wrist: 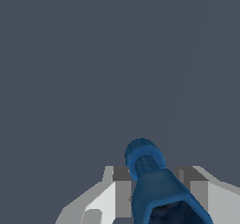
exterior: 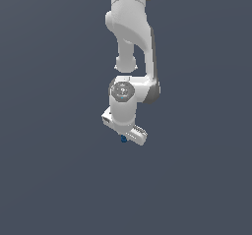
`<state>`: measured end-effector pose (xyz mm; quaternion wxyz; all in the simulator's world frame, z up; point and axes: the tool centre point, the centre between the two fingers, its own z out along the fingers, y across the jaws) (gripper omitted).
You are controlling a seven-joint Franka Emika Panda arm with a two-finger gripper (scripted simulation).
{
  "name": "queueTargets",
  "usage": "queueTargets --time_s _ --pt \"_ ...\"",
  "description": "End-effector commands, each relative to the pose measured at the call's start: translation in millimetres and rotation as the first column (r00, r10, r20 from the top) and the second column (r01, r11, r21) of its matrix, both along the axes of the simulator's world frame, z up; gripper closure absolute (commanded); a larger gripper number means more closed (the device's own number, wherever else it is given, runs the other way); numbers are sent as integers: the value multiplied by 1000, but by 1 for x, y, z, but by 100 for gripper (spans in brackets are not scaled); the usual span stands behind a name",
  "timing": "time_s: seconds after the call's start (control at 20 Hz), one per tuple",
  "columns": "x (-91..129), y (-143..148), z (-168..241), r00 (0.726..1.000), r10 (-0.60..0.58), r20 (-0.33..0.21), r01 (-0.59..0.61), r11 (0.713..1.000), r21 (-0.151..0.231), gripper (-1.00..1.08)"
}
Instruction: Pick up the object and move it to a goal position.
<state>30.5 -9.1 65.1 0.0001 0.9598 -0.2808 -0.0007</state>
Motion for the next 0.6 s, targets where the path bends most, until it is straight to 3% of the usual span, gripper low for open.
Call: queueTargets --time_s 0.0,0.55 --pt "4 -10 15 1000 -1 1 1 1000 0 108" --pt "30 -69 105 1000 -1 1 1 1000 0 108"
